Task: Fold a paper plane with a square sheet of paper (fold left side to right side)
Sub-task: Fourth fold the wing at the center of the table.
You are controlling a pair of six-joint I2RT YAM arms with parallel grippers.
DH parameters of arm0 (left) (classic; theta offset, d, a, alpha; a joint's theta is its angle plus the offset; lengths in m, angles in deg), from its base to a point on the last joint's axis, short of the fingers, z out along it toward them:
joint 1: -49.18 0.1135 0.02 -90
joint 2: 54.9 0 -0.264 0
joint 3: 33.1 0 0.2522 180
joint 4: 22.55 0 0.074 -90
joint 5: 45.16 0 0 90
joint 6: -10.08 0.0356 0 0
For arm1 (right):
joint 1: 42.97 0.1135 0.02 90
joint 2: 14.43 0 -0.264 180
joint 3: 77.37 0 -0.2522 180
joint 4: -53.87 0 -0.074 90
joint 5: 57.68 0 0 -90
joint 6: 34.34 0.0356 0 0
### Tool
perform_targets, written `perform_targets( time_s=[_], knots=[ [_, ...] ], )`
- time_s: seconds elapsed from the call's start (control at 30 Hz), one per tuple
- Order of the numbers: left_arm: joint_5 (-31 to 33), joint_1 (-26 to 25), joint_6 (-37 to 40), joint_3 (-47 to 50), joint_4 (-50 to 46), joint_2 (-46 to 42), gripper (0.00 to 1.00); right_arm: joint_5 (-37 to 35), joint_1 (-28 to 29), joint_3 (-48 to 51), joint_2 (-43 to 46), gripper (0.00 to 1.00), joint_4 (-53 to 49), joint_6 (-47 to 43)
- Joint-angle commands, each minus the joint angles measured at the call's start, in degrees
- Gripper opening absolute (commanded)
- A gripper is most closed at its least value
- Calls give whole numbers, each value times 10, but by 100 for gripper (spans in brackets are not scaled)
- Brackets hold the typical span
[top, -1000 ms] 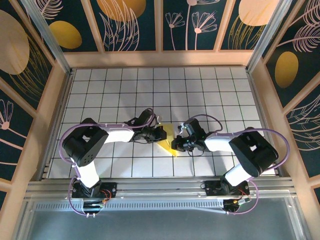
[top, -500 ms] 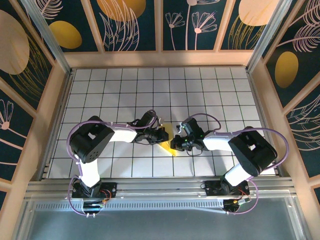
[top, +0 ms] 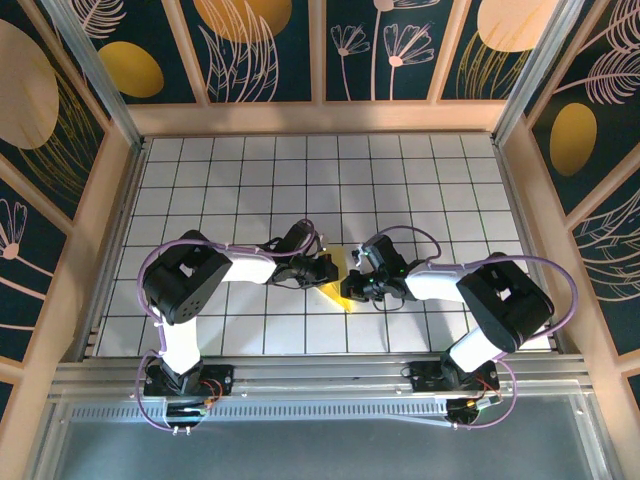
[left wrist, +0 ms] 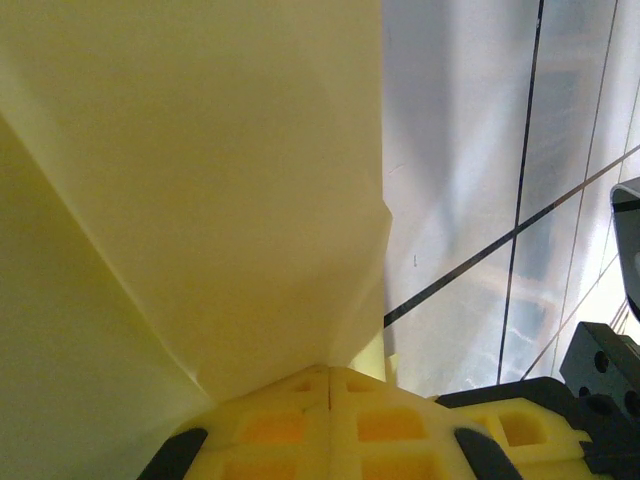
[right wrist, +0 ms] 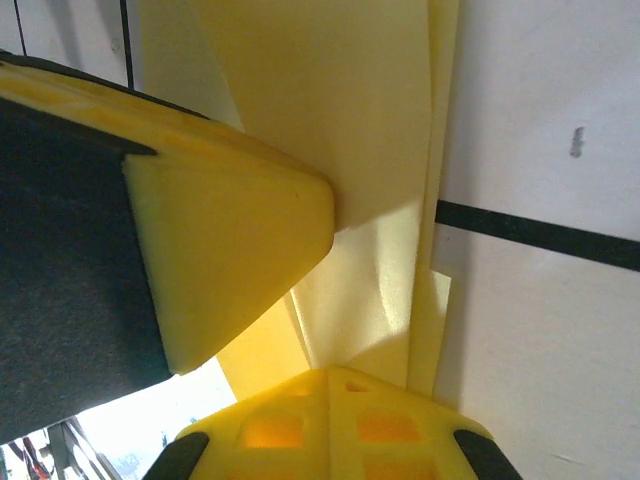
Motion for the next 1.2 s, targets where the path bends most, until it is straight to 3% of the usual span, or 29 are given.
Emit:
perform_targets(
  time_s=[0.0,0.53,1.17],
  knots=[
    [51,27,19,-2,-19,23,0,-102,4,33,-49,0,-136,-21],
    [40,133,110,-93,-66,76,0,-87,7,32,-56,0,-137,-25],
    [64,204,175,-170,-111,115,0,-82,7,26,-51,0,-136,-24]
  ],
)
